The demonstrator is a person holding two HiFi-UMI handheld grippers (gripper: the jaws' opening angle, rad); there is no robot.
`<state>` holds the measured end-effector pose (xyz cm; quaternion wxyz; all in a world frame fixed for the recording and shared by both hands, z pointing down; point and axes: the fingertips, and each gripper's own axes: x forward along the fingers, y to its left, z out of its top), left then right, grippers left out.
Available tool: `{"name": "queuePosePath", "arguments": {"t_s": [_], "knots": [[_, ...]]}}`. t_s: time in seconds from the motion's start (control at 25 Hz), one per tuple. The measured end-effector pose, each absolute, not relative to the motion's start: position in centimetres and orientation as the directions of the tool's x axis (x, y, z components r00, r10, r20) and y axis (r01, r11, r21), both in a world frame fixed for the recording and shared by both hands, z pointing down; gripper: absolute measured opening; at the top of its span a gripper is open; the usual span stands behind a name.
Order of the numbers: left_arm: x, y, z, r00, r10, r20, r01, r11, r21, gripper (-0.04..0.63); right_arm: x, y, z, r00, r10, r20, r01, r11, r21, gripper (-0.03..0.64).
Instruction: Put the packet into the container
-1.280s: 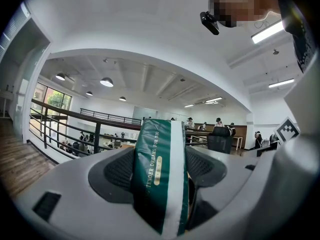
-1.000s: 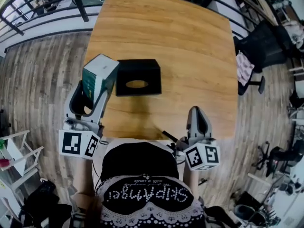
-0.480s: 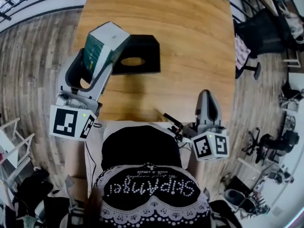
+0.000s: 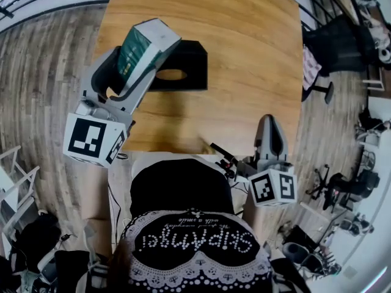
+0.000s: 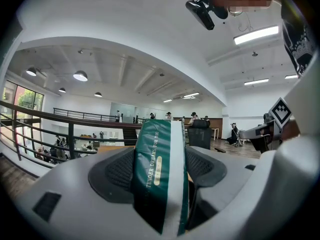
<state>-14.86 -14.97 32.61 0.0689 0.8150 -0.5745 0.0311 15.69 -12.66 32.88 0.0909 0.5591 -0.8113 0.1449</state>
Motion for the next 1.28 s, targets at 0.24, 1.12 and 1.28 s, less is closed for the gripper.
{"name": "queuePosePath", "arguments": {"t_s": [0.24, 1.12, 1.28], "knots": [[-13.4, -15.8, 33.9, 0.385, -0.906, 0.175, -0.923, -0.379, 0.071, 0.345, 16.1, -12.3, 33.5, -0.347, -0.881, 0.323, -0.938, 0.317, -0.144, 0.040], [-10.6, -18.4, 38.3, 0.503, -0.830, 0.242, -0.864, -0.491, 0.113, 0.345, 17.3, -10.2, 34.9, -0.227, -0.896, 0.381, -0.972, 0.183, -0.147, 0.040], [-9.9, -18.7, 38.9, 0.523, -0.815, 0.249, -0.852, -0.512, 0.113, 0.345, 17.6, -9.7, 35.1, -0.204, -0.898, 0.389, -0.976, 0.158, -0.148, 0.040]]}}
